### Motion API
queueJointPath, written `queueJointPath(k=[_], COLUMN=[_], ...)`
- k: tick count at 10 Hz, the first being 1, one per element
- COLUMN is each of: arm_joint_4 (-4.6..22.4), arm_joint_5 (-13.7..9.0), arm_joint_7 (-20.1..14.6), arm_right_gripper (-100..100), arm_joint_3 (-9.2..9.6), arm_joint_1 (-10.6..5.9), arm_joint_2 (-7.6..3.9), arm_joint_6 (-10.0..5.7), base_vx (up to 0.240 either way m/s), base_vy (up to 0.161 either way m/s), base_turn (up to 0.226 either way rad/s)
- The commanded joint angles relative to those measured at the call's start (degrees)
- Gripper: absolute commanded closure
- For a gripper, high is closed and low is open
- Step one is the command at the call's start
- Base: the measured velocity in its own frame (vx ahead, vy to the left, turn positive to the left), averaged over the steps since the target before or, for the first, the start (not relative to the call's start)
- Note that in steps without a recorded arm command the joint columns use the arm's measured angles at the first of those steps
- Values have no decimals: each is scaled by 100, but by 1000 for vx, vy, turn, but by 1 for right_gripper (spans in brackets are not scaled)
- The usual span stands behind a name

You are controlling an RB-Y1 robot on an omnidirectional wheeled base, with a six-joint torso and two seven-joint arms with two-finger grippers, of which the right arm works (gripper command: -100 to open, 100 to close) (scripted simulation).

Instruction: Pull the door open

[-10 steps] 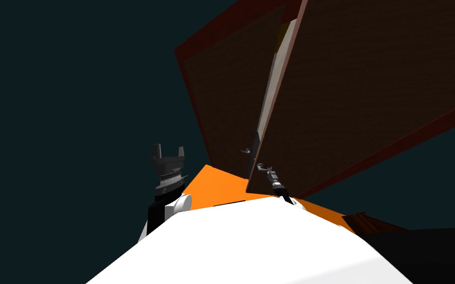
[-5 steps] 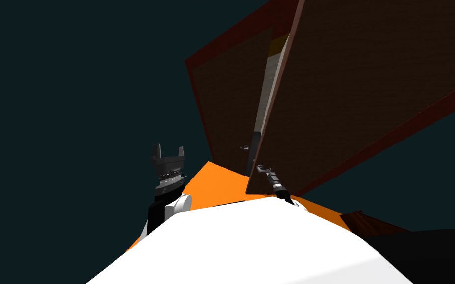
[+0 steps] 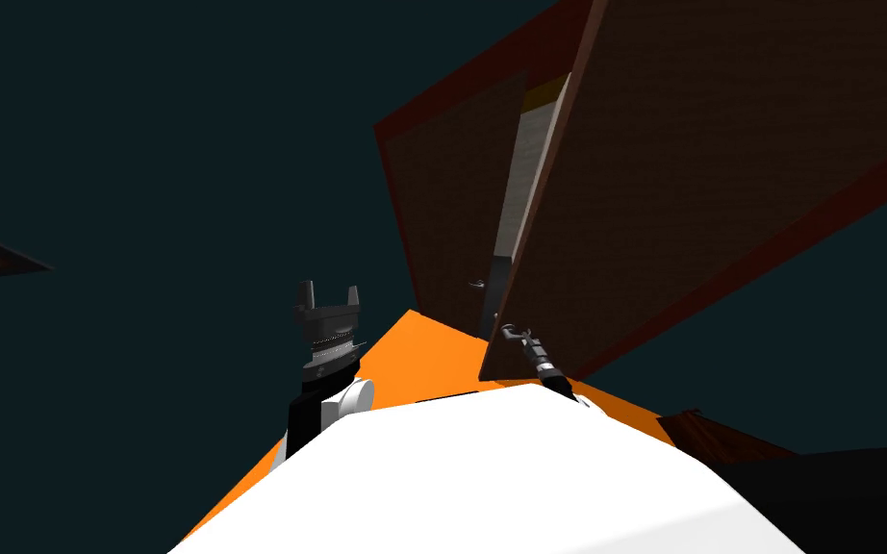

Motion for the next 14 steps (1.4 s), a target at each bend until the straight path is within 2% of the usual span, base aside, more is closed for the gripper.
queueJointPath(k=[1, 4, 6, 7, 8, 9, 13, 14], arm_joint_4=[69, 81, 82, 85, 59, 128, 211, 246], arm_joint_5=[72, 185, 201, 226, 191, 227, 278, 300], arm_joint_7=[-102, -300, -327, -371, -354, -412, -484, -514], arm_right_gripper=[100, 100, 100, 100, 100, 100, 100, 100], arm_joint_3=[99, 231, 248, 277, 222, 242, 272, 285], arm_joint_1=[63, 252, 277, 319, 346, 449, 582, 639], arm_joint_2=[-23, -143, -159, -185, -223, -266, -317, -338], arm_joint_6=[-208, -523, -565, -636, -547, -754, -1040, -1162], base_vx=[-154, -191, -127, -87, -46, -125, -181, -162], base_vy=[-33, -39, -51, -16, -17, -49, -59, -59], base_turn=[122, 139, 46, 53, -1, 203, 147, 138])
